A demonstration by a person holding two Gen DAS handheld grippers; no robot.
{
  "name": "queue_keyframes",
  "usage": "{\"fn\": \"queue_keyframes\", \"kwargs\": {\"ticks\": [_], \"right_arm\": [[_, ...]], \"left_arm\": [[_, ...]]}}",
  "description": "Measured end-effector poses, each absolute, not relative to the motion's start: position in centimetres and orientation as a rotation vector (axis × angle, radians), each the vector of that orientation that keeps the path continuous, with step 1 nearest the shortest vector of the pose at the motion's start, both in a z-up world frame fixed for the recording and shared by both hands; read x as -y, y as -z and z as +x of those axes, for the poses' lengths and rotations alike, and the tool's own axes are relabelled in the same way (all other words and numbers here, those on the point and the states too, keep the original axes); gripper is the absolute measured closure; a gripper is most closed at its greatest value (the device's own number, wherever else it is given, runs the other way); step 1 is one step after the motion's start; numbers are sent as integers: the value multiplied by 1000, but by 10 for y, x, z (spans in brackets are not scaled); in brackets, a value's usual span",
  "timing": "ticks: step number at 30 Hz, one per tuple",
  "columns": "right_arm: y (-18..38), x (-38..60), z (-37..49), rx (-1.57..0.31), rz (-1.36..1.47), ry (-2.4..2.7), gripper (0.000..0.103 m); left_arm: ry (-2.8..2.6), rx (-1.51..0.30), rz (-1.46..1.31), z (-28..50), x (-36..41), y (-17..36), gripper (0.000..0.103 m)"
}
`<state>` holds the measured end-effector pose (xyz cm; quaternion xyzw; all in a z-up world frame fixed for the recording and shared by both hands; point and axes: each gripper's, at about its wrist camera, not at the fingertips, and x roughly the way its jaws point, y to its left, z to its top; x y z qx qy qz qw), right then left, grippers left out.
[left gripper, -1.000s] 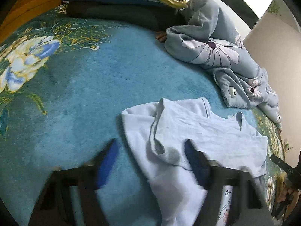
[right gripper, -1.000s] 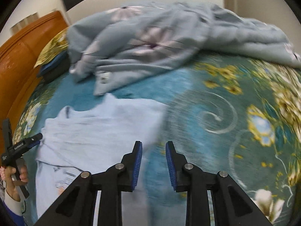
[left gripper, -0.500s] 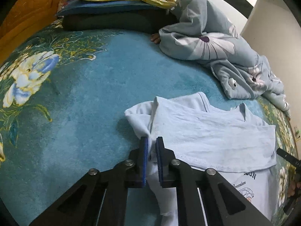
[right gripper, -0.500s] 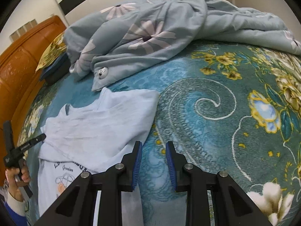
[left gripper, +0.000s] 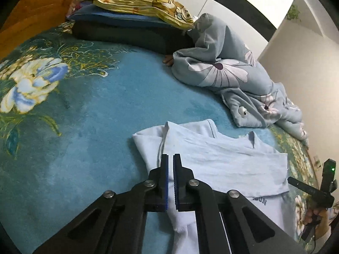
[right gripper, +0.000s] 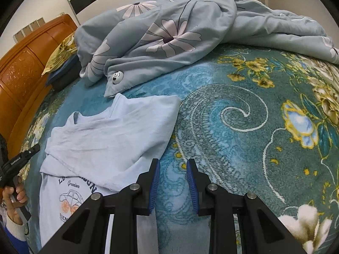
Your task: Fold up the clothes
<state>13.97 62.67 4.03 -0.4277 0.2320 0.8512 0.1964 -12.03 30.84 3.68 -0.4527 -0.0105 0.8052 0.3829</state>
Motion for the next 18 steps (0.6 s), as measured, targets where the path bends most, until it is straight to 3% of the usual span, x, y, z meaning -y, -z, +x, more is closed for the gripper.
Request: {"fn": "queue_keyframes", "kwargs": {"ticks": [2, 4, 8, 9, 12, 16, 18], "right_arm": [[-38, -627, 139, -674, -1198, -2386, 74], [-36, -626, 137, -672, -1210, -2386, 74], [-37, -626, 134, -656, -1207, -2396, 74], [-38, -628, 133, -655, -1202, -2396, 74], [-38, -631, 130, -658, -1188, -2389, 74], [-38, -635, 125, -678, -1165, -2383, 74], [-37, -637, 124, -686, -1159, -2383, 74]], "left_arm": [[-2035, -5, -1196, -127, -319, -29, 87], [-2024, -8, -1236, -133, -324, -20, 68], [-1982, 24, -1226, -131, -325, -13, 68], [-1991, 7, -1213, -128, -326, -14, 69], [-2052, -108, -1158, -118, -333, -20, 101], [-2130, -150, -1036, -108, -328, -37, 101], [-2124, -69, -1004, -107, -314, -46, 101]]}}
